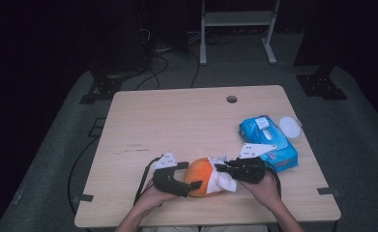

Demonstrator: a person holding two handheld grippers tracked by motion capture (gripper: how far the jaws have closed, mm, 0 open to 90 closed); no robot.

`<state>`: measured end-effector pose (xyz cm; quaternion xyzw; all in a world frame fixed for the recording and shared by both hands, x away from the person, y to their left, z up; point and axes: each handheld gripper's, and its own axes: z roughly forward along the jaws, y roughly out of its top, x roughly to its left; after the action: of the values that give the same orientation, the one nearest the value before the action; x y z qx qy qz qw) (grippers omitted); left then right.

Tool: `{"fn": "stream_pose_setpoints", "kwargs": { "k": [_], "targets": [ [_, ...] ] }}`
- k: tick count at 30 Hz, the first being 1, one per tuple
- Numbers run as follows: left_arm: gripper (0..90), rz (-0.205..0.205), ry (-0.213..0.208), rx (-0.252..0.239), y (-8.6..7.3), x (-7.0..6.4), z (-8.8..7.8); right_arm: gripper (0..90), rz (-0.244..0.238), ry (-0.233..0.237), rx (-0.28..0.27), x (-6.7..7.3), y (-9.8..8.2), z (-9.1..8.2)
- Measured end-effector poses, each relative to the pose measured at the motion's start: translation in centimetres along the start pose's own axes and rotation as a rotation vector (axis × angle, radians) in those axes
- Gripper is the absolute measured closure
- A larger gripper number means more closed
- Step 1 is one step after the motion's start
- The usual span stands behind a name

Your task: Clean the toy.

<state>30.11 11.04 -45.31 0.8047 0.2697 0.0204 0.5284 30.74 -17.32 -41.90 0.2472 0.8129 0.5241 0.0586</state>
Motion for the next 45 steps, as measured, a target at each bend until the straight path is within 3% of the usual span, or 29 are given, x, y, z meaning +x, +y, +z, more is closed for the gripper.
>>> {"fn": "stream_pose_setpoints", "kwargs": {
  "k": [2, 4, 7, 9, 11, 14, 16, 18, 20, 22, 24, 26, 27, 29, 32, 34, 36, 38, 39, 41, 43, 45],
  "targets": [
    [28.6, 0.065, 0.041, -0.008, 0.4, -0.7, 0.0, 83.8, -0.009, -0.008, -0.004, 0.1, 0.1, 0.0],
    [39.7, 0.127, 0.088, -0.046, 0.9, -1.2, -0.4, 83.9, -0.007, -0.023, -0.016, 0.1, 0.3, -0.2],
    [45.1, 0.281, 0.181, -0.101, 1.7, -2.3, -0.7, 83.8, -0.020, -0.037, -0.053, 0.1, 1.1, -0.8],
    [45.2, 0.344, 0.193, -0.082, 1.8, -2.7, -0.4, 83.8, -0.026, -0.028, -0.076, 0.3, 1.5, -0.7],
    [44.0, 0.334, 0.188, -0.062, 1.2, -2.4, -0.1, 83.8, -0.054, -0.048, -0.063, 0.5, 1.3, 0.1],
    [36.4, 0.295, 0.166, -0.068, 1.0, -1.5, -0.3, 83.8, -0.020, -0.075, -0.037, -0.7, 0.1, 0.8],
    [24.6, 0.203, 0.138, -0.086, 0.9, -0.8, -0.5, 83.8, 0.009, -0.096, -0.033, -1.3, -0.3, 0.6],
    [11.4, 0.096, 0.134, -0.066, 0.7, 0.0, -0.3, 83.8, 0.018, -0.098, -0.030, -1.4, -0.5, 0.4],
    [11.8, 0.042, 0.104, -0.053, 0.5, 0.4, -0.2, 83.8, 0.021, -0.098, -0.027, -1.2, -0.5, 0.5],
    [22.7, 0.106, 0.136, -0.044, 0.7, -0.2, -0.3, 83.8, -0.001, -0.111, -0.027, -0.4, -0.2, 0.7],
    [27.5, 0.178, 0.158, -0.033, 0.9, -1.0, -0.2, 83.8, -0.037, -0.113, -0.028, 0.5, 0.3, 1.0],
    [29.9, 0.265, 0.174, -0.019, 1.1, -1.9, 0.1, 83.7, -0.063, -0.078, -0.050, 1.5, 0.7, 1.2],
    [30.2, 0.295, 0.177, -0.014, 1.1, -2.3, 0.2, 83.7, -0.081, -0.060, -0.058, 1.9, 0.9, 1.2],
    [30.2, 0.325, 0.183, -0.014, 1.2, -2.6, 0.3, 83.6, -0.125, -0.068, -0.057, 2.5, 1.3, 1.2],
    [25.6, 0.287, 0.171, -0.044, 1.1, -2.1, 0.3, 83.6, -0.113, -0.096, -0.046, 1.8, 1.1, 1.0],
    [14.8, 0.234, 0.170, -0.064, 1.0, -1.7, 0.3, 83.6, -0.109, -0.125, -0.031, 1.2, 0.7, 0.9],
    [5.7, 0.150, 0.163, -0.060, 0.9, -1.1, 0.3, 83.6, -0.075, -0.118, -0.040, 0.8, 0.4, 0.8],
    [6.7, 0.071, 0.122, -0.049, 0.7, -0.6, 0.5, 83.6, -0.078, -0.120, -0.041, 0.9, 0.4, 0.8],
    [14.3, 0.067, 0.120, -0.046, 0.7, -0.7, 0.5, 83.6, -0.084, -0.130, -0.041, 1.1, 0.5, 0.8],
    [23.9, 0.121, 0.148, -0.039, 0.9, -1.1, 0.4, 83.6, -0.106, -0.137, -0.043, 1.8, 0.8, 0.9],
    [28.7, 0.197, 0.171, -0.040, 1.3, -2.1, 0.4, 83.6, -0.138, -0.109, -0.064, 2.8, 1.2, 1.2],
    [30.9, 0.329, 0.203, -0.017, 1.7, -3.4, 0.6, 83.6, -0.178, -0.082, -0.063, 3.8, 1.7, 1.5]
  ]
}}
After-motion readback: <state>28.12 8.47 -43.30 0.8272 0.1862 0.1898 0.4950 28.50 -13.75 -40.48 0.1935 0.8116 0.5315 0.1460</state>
